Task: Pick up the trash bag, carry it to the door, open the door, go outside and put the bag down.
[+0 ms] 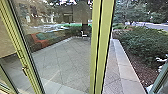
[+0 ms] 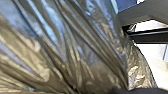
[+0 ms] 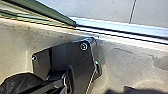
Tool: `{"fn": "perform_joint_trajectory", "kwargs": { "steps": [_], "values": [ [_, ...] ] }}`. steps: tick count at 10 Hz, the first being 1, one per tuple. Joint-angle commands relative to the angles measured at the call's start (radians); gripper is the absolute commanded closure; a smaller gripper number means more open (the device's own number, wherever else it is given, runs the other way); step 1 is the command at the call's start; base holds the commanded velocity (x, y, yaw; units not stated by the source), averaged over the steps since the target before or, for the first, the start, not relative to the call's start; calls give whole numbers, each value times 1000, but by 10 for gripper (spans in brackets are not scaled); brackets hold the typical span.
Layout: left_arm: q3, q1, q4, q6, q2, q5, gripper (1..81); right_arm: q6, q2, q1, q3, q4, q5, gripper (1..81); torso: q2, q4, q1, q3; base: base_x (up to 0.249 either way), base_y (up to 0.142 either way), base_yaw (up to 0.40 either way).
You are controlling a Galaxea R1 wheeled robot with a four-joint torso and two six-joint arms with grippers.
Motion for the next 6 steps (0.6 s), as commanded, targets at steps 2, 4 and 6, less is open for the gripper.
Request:
{"fn": "perform_joint_trajectory", "kwargs": {
  "steps": [2, 4, 6],
  "values": [
    [7, -35, -1, 7, 5, 73, 811, 12, 214, -164, -201, -82, 227, 10, 0, 0, 0, 0, 0, 0, 0],
    [5, -36, -1, 7, 4, 64, 811, 9, 311, -204, -304, -84, 236, 10, 0, 0, 0, 0, 0, 0, 0],
    [-4, -43, -2, 7, 2, 64, 811, 6, 399, -234, -391, -98, 240, 10, 0, 0, 0, 35, 0, 0, 0]
  ]
}}
